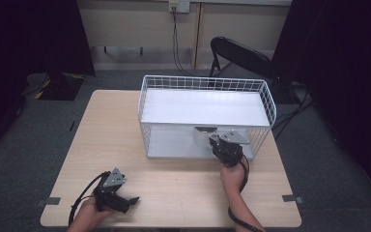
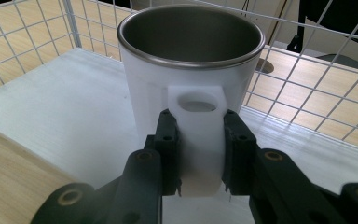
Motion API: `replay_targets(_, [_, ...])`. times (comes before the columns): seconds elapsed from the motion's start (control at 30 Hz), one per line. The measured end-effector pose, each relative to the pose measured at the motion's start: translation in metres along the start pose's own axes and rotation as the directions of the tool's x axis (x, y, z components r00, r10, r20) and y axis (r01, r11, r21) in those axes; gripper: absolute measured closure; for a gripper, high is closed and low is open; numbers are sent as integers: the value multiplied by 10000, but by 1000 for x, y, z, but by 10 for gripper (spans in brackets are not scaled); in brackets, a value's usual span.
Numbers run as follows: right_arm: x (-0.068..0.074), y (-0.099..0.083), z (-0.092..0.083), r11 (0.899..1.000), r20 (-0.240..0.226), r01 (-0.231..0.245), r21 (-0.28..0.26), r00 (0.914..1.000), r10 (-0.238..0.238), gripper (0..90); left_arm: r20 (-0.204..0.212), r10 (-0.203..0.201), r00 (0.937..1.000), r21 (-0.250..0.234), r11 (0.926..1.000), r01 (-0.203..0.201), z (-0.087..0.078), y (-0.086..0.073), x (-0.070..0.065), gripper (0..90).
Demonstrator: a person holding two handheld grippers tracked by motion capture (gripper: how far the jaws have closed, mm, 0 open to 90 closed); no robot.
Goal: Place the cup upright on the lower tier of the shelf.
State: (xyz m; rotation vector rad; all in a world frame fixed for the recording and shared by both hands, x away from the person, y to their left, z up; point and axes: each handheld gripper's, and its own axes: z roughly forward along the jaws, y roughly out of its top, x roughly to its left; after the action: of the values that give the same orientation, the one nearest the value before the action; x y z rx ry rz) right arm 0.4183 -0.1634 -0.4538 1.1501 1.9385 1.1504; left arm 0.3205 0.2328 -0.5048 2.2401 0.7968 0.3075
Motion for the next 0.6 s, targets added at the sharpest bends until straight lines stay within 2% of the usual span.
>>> replay_targets(0.2, [-4, -2, 0, 9996, -64, -295, 39, 9995, 295, 714, -1, -7, 10000, 11, 10000, 7, 0, 0, 0, 0])
replay_targets(0.6, [-5, 0, 1, 9993, -135, -338, 141, 9993, 340, 710, 0, -8, 10000, 6, 10000, 8, 0, 0, 0, 0])
